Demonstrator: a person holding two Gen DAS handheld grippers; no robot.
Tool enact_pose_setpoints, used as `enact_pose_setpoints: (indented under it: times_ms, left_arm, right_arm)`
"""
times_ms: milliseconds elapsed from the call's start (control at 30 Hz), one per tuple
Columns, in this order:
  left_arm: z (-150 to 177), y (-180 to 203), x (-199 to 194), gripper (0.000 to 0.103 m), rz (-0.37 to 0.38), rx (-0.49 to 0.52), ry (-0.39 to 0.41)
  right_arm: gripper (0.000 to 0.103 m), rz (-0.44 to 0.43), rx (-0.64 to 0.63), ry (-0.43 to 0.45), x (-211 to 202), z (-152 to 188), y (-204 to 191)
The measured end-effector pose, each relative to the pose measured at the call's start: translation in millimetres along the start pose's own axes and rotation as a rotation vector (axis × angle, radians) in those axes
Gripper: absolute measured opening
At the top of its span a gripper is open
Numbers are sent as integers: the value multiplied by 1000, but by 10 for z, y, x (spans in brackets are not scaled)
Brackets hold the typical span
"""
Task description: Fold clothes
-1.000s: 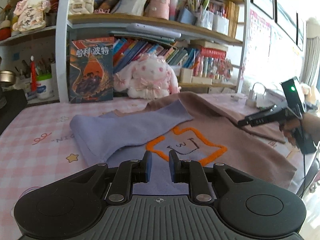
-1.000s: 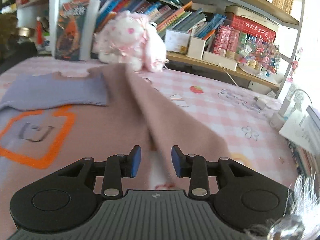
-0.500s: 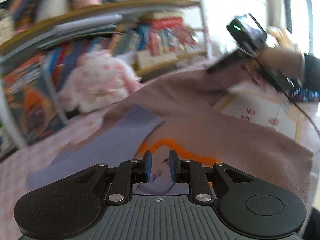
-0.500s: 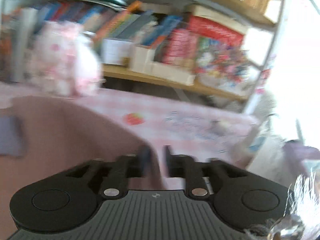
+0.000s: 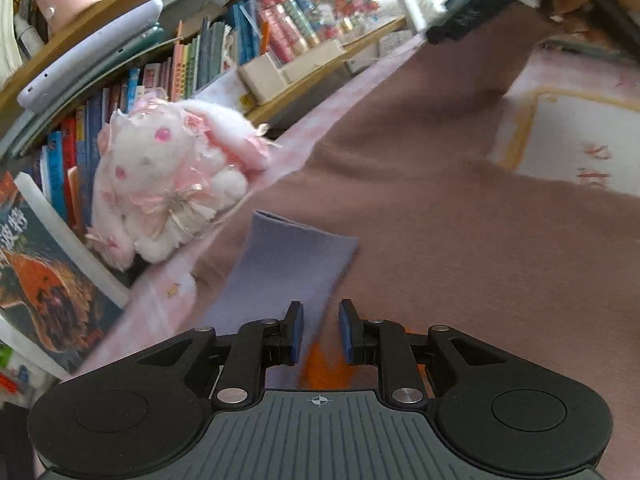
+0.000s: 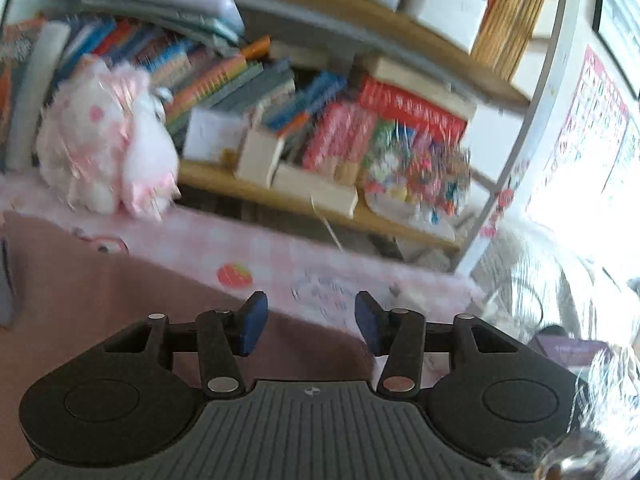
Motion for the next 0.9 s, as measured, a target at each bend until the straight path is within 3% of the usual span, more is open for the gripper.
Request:
enact_pose_setpoints:
  times_ms: [33,100,167,233,300,400,500,667,733,833,900]
  left_arm:
    - [-2,-46,27,22,-15,-7,-2]
    - [6,-166,30,8,-44,-35,14]
    - [17,-340,-59,7,-89,-79,59]
    - [83,-644,-329,7,-118,-187,128]
    - [165,-982,-643,7,-142,-310,204]
    - [501,-1452,-1172,6,-194,-455,283]
    - [1036,-1800,-1645,6,-259,-565,301]
    - [2003,-2079,-2243,7,-379,-729,251]
    - [2368,-2154,-2397,7,-427,-788,219]
    - [2893,-2263,-2622,10,-498,-875,172]
    - [3117,-2316,-2743,12,-545,-909,150]
  right_arm:
    - [44,4,-6,-24,57,47,10]
    - [43,59,5,-49,165,89,128]
    - [39,163,54,-38,214,32,381]
    - [39,267,125,-9,210,-65,676]
    - [39,240,220,29,126,-180,848]
    - [40,116,238,58,-62,-224,727]
    - [43,-36,211,44,-279,-123,384]
    - [44,-290,164,13,-692,74,-194]
    - [44,-394,131,-46,-861,303,-534]
    - [44,-467,90,-105,-1079,584,-869]
    - [44,-471,54,-119,-1192,714,-975]
Point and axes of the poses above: each gripper's, at about its wrist camera, not at the fingertips, and x roughly the way its jaws point, y to its right, z to its underside, the point moved 10 cm from there along x, roughly the way its jaws point, and after that the axes turned 7 degrees about z, right-handed, at the moved point
